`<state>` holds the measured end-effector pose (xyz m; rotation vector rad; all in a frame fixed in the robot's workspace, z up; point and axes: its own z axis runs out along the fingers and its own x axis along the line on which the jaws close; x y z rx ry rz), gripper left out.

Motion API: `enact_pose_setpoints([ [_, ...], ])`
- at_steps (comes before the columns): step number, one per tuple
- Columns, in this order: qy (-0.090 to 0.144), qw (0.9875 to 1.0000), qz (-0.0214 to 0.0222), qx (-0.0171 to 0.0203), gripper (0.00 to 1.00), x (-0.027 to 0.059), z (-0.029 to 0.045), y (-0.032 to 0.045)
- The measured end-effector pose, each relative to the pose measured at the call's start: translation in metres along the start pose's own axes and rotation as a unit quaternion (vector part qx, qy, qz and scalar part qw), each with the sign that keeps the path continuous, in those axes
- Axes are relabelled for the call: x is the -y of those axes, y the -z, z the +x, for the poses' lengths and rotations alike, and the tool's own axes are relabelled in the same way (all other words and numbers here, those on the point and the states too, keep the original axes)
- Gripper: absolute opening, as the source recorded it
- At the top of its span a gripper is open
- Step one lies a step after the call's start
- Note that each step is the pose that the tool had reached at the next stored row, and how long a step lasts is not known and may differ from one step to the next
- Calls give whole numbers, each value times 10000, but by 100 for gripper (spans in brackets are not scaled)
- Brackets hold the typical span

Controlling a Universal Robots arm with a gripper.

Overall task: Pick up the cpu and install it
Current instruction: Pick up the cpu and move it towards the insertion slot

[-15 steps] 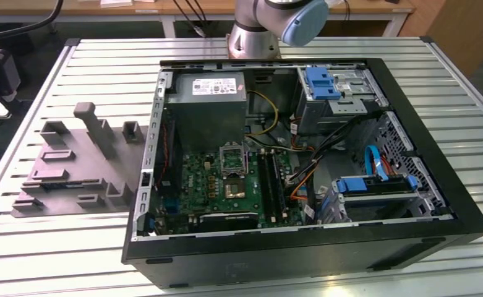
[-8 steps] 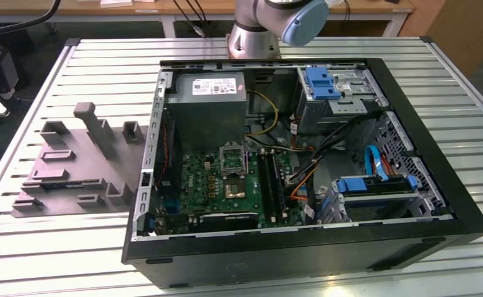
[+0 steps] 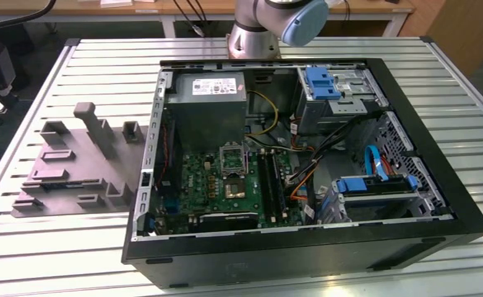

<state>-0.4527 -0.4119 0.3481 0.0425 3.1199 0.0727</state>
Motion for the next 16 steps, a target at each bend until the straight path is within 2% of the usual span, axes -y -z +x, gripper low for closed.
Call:
enact_pose_setpoints([
  [16, 0, 10000, 0, 0, 47, -6, -3, 123],
])
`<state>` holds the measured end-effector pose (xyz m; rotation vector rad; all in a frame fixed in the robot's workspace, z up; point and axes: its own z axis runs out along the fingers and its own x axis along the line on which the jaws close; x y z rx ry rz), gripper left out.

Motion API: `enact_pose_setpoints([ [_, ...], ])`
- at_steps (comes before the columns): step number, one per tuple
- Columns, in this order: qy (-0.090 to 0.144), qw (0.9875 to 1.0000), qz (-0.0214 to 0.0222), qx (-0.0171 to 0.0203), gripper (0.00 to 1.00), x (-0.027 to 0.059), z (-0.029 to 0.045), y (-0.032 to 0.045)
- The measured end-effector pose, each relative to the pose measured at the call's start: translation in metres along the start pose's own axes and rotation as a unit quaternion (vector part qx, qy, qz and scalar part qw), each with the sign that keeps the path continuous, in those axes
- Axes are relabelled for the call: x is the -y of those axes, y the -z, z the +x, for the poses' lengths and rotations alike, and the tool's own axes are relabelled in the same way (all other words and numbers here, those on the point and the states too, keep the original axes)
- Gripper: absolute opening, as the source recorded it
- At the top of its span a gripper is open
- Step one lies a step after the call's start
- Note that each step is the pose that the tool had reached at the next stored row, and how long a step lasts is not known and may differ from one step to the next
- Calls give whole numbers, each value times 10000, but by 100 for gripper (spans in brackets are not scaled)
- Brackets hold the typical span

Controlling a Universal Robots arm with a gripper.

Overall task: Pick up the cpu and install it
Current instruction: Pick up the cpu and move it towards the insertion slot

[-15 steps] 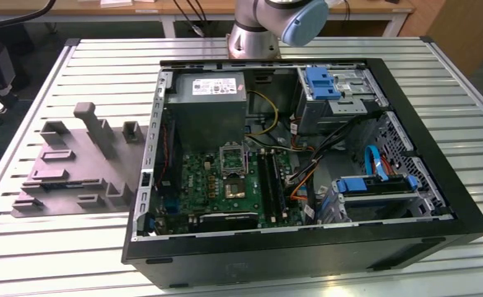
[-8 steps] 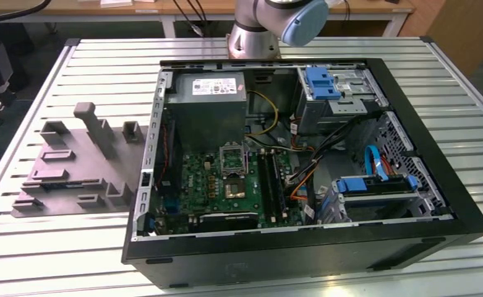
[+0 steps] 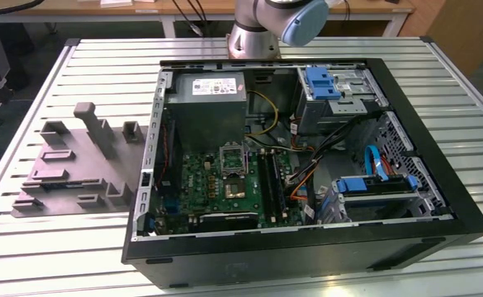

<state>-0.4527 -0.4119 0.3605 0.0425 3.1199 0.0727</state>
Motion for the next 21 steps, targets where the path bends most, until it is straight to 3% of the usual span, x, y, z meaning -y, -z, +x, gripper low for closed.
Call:
enact_pose_setpoints([
  [21, 0, 10000, 0, 0, 47, -8, -3, 179],
])
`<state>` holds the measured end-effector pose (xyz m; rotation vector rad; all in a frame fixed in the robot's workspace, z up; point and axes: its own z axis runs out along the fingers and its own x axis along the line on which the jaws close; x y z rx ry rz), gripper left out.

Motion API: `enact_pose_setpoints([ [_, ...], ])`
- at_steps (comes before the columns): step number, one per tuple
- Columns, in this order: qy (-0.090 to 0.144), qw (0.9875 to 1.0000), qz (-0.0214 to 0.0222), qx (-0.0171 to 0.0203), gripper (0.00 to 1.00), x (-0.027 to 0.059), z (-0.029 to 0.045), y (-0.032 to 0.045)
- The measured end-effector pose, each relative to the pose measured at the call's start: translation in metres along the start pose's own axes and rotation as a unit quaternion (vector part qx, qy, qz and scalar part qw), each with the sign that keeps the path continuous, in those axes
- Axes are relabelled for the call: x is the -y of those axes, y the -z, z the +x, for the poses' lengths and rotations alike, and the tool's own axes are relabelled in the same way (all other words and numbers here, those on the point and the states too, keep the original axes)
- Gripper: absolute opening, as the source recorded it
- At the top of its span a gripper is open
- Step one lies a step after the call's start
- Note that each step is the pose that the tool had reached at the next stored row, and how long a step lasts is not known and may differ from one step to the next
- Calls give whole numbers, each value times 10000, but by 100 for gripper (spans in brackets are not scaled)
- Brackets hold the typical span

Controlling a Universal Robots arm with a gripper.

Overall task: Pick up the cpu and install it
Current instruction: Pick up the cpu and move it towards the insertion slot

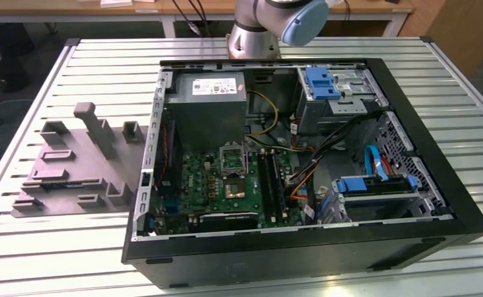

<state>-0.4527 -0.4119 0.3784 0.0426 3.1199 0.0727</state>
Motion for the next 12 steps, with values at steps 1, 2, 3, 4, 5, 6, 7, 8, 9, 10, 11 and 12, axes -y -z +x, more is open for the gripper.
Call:
enact_pose_setpoints([
  [1, 0, 10000, 0, 0, 47, 0, 0, 7],
  [2, 0, 10000, 0, 0, 47, 0, 0, 13],
  [3, 0, 10000, 0, 0, 47, -1, 0, 18],
  [4, 0, 10000, 0, 0, 47, -1, 0, 24],
  [5, 0, 10000, 0, 0, 47, -1, -1, 31],
  [6, 0, 10000, 0, 0, 47, -2, -1, 39],
  [7, 0, 10000, 0, 0, 47, -2, -1, 48],
  [8, 0, 10000, 0, 0, 47, -3, -1, 55],
  [9, 0, 10000, 0, 0, 47, -3, -1, 62],
  [10, 0, 10000, 0, 0, 47, -3, -1, 68],
  [11, 0, 10000, 0, 0, 47, -3, -1, 76],
  [12, 0, 10000, 0, 0, 47, -4, -2, 82],
])
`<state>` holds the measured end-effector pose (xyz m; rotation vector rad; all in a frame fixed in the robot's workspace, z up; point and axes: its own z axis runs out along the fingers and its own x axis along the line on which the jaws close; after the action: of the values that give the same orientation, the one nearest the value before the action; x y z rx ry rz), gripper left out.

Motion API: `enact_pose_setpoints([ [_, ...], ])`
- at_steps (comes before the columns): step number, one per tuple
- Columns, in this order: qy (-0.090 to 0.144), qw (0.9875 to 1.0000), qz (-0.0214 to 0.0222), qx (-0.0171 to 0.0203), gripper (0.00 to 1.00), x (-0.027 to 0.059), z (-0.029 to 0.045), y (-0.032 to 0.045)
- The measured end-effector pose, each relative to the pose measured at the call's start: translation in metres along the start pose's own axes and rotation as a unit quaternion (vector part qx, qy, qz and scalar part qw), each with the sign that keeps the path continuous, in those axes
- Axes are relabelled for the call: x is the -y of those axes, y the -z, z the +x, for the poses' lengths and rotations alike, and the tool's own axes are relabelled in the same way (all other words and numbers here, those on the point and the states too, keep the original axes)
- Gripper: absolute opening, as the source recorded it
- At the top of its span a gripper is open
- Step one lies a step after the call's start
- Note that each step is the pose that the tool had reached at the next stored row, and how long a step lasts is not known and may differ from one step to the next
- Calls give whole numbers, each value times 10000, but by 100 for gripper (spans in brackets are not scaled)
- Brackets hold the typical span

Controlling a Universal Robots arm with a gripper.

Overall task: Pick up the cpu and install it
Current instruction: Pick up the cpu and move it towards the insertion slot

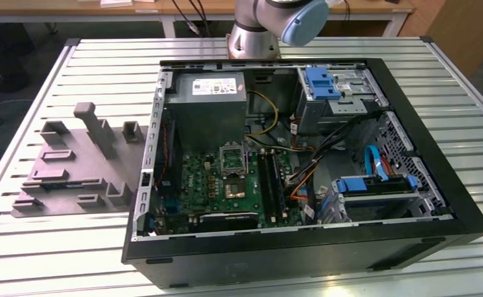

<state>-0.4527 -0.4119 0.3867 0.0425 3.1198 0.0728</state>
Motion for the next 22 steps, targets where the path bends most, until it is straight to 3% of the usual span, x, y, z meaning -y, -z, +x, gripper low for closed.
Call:
enact_pose_setpoints([
  [22, 0, 10000, 0, 0, 47, -1, -16, 6],
])
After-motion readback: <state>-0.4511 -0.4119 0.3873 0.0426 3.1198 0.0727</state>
